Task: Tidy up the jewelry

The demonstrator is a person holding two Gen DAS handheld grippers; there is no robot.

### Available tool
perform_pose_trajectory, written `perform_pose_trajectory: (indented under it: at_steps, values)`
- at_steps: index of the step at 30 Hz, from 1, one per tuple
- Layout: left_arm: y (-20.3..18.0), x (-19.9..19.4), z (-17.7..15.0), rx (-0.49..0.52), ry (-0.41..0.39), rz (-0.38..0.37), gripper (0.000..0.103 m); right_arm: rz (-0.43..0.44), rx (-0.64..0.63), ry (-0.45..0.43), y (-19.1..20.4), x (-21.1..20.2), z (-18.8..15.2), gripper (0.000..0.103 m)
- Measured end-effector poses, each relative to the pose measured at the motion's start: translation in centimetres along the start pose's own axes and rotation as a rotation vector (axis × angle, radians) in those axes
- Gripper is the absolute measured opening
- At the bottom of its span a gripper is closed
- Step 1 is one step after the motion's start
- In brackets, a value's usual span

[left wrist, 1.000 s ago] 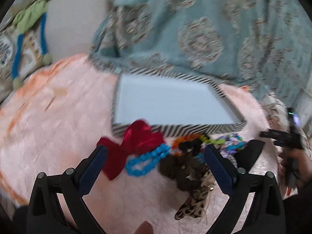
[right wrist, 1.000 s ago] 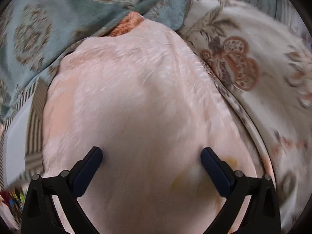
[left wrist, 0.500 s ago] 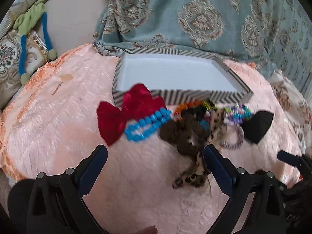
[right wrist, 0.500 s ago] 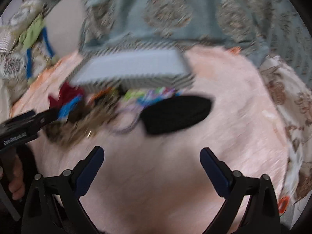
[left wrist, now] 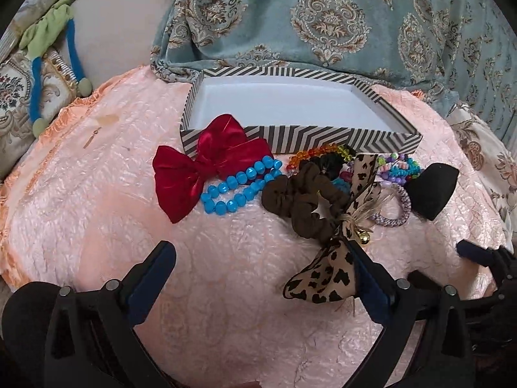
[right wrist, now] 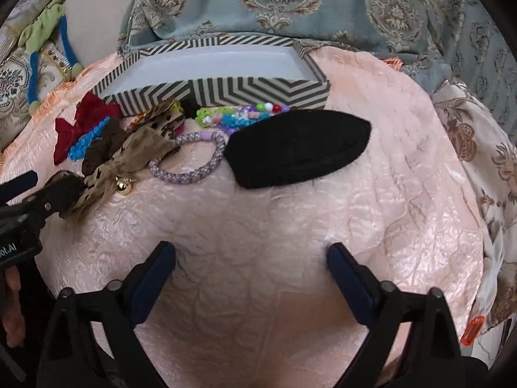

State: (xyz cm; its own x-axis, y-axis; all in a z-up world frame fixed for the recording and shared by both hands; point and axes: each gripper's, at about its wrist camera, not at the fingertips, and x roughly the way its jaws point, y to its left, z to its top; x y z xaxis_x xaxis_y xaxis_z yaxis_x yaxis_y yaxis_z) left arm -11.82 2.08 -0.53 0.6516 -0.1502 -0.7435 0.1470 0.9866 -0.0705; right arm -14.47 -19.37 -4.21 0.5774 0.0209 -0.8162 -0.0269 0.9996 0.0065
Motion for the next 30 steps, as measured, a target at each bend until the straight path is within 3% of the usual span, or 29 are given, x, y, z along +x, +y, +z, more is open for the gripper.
perform_pose_trajectory:
  at_steps: [9, 13, 19, 30]
  values:
    - [0.2, -0.2, 0.1, -0.008, 0.005, 0.004, 0.09, 0.027, 0.003, -0.015, 0.4, -0.4, 0.1, 0.103]
    - [0.1, -0.3, 0.0, 0.0, -0.002, 0.025, 0.09, 0.091, 0.022, -0.089, 0.7, -2.0, 0.2, 0.103]
    - [-0.1, -0.1, -0.4, 0.03, -0.003, 0.05, 0.09, 0.054, -0.039, -0.229, 1.6, -4.3, 0.5, 0.102]
    - [0.0, 0.8, -1.0, 0.042, 0.017, 0.052, 0.09, 0.054, -0.029, -0.199, 1.4, -3.0, 0.7, 0.102]
